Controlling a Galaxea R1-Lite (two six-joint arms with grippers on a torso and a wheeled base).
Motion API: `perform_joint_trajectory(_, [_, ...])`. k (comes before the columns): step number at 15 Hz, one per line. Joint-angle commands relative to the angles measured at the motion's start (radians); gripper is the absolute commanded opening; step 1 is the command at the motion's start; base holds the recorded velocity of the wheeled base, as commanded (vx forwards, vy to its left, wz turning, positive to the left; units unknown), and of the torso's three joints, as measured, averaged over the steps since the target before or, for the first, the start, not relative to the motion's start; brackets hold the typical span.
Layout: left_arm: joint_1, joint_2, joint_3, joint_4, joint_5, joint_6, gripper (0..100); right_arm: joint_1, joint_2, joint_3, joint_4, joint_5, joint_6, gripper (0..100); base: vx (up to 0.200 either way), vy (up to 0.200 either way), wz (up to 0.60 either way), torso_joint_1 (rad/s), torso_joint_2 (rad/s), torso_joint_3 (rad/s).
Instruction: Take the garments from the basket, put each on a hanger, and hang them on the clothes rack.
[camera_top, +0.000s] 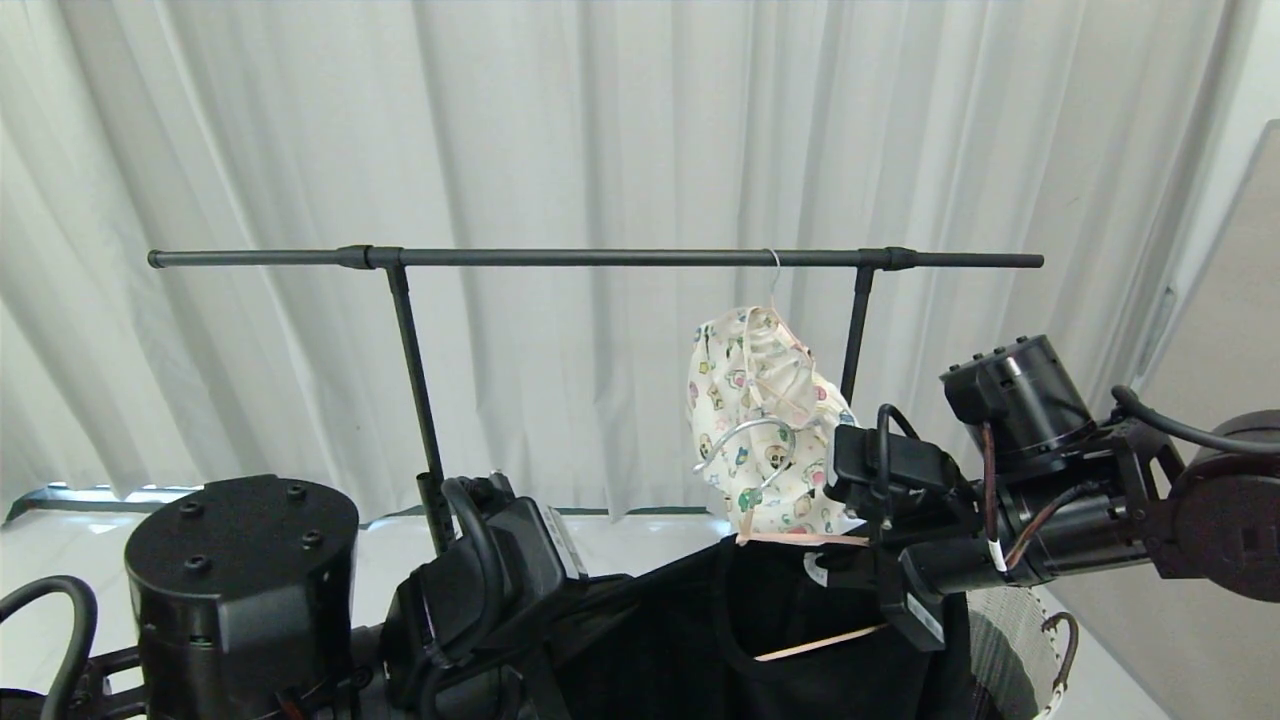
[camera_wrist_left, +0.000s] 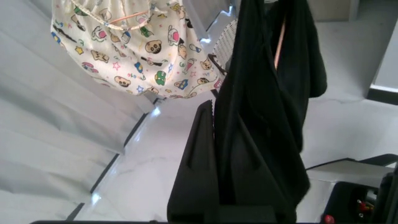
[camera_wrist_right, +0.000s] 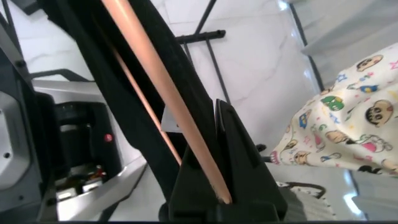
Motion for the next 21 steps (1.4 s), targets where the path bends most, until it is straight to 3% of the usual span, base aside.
perform_joint_trajectory(1, [-0.001, 0.003, 0.000, 0.003, 0.001, -0.001, 100, -0.009, -0.003, 0.000, -0.001, 0.003, -0.026, 0, 0.000, 0.000, 0.00, 0.000, 0.00, 0.000])
perform_joint_trajectory(8, [0.019, -0.020, 0.025, 0.003, 0.005, -0.010, 100, -0.106, -0.035, 0.005, -0.139, -0.001, -0.060, 0, 0.000, 0.000, 0.00, 0.000, 0.00, 0.000])
perform_joint_trajectory(12, [0.132, -0.119, 0.140, 0.003, 0.005, -0.010, 100, -0.192, -0.060, 0.028, -0.136, 0.003, -0.100, 0, 0.000, 0.000, 0.00, 0.000, 0.00, 0.000])
perform_joint_trajectory(15, [0.223, -0.195, 0.229, 0.003, 0.001, -0.013, 100, -0.201, -0.068, 0.040, -0.139, 0.005, -0.100, 0, 0.000, 0.000, 0.00, 0.000, 0.00, 0.000])
perform_joint_trajectory(21, [0.252, -0.029, 0.233, 0.003, -0.022, -0.021, 100, -0.198, -0.123, 0.065, -0.139, 0.022, -0.100, 0, 0.000, 0.000, 0.00, 0.000, 0.00, 0.000])
